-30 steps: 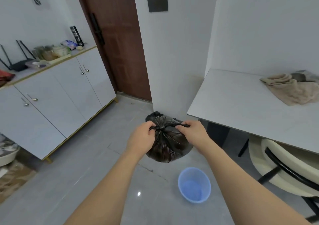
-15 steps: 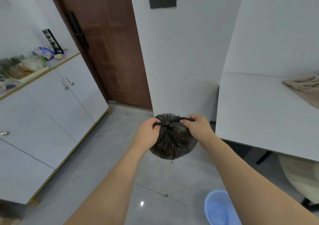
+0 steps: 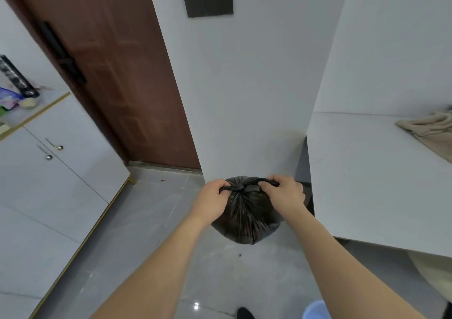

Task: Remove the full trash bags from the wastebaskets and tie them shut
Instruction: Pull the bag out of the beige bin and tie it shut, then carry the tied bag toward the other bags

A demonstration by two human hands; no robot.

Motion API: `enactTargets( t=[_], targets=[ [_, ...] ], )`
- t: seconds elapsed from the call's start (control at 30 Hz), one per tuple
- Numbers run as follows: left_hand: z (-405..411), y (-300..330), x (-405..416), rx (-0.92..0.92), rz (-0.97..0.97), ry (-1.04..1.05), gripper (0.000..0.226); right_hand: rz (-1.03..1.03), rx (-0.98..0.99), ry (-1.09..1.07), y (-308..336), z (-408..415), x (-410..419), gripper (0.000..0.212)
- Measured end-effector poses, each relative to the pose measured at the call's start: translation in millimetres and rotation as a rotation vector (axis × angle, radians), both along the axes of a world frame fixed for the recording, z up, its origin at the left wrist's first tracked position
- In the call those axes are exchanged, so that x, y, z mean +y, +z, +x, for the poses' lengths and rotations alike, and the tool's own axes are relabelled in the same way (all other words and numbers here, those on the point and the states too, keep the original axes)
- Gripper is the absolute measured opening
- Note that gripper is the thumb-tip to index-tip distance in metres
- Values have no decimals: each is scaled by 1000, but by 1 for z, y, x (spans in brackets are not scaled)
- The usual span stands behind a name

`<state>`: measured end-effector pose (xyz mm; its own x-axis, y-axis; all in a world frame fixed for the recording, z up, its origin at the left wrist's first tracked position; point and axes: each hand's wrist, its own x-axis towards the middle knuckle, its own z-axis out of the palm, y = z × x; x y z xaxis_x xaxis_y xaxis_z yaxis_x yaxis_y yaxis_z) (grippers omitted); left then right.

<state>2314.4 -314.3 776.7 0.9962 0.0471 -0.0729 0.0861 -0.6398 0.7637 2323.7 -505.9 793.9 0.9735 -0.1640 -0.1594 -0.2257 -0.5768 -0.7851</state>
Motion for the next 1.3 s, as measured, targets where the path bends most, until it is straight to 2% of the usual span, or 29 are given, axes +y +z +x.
enactTargets(
  t=[0.1, 0.2, 0.3, 0.4, 0.57, 0.73, 0.87, 1.0, 1.13, 1.3],
  targets=[
    [43, 2, 7, -62, 84, -31, 17, 116, 11, 2, -6, 33, 6, 15],
    [83, -3, 7, -87, 28, -57, 15, 311, -11, -1, -18, 61, 12, 12],
    [112, -29, 5, 2, -51, -47, 21, 340, -12, -16, -34, 91, 17, 10],
    [146, -86, 4, 65, -85, -25, 20, 326, 37, -65, -81, 126, 21, 9],
    [213, -243, -6, 140, -171, -30, 19, 277, 62, -183, -225, 191, 25, 5],
    [241, -455, -24, 166, -227, -42, 19, 299, 50, -329, -432, 213, 23, 8],
    [252, -624, -46, 181, -190, -77, 18, 261, 89, -423, -604, 220, 14, 7],
    [281, -755, -67, 205, -153, -177, 19, 278, 121, -525, -744, 243, -12, 11],
    [331, -828, -84, 133, -96, -223, 23, 325, 87, -534, -821, 289, -34, 12],
    [384, -829, -93, 77, -3, -234, 22, 214, 85, -489, -839, 334, -45, 22]
  ],
)
